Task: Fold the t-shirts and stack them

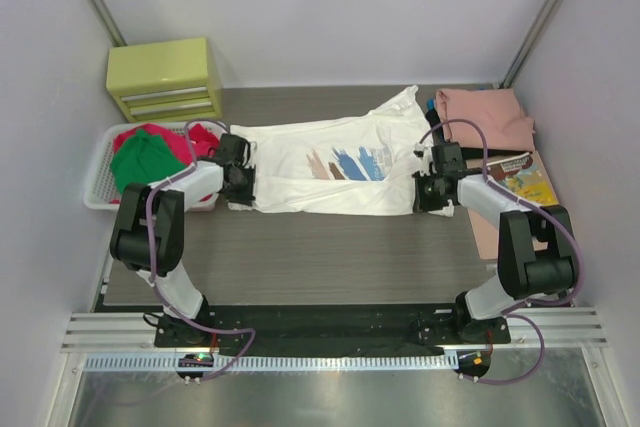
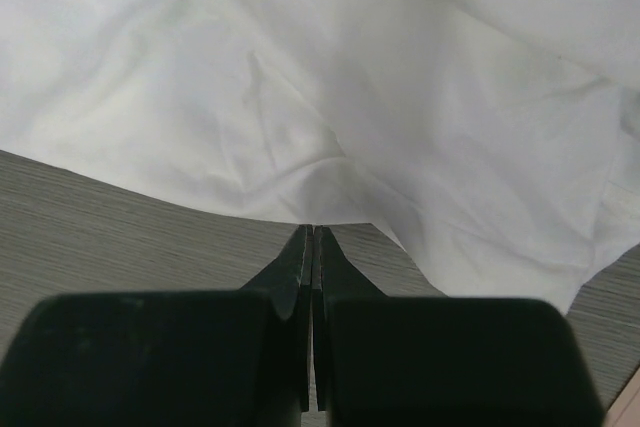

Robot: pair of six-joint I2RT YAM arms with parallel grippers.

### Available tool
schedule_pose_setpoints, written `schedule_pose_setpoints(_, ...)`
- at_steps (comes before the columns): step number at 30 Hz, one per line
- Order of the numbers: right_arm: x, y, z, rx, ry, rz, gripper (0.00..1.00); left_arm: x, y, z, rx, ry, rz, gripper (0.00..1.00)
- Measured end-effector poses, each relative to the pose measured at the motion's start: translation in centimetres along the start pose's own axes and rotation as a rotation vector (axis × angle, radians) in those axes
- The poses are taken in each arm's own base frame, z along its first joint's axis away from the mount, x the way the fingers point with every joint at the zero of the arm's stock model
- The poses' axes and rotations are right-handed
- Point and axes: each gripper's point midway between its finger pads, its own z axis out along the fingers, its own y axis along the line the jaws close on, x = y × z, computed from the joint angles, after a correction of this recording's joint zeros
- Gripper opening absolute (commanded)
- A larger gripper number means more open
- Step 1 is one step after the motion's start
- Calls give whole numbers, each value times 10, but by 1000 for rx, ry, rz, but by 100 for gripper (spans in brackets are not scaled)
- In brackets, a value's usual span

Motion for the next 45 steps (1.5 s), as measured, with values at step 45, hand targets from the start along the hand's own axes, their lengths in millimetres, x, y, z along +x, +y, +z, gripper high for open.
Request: schedule_pose_setpoints(45,-45,26,19,-27,-78,-97,1,-57,-36,-12,-84,-203,263,0)
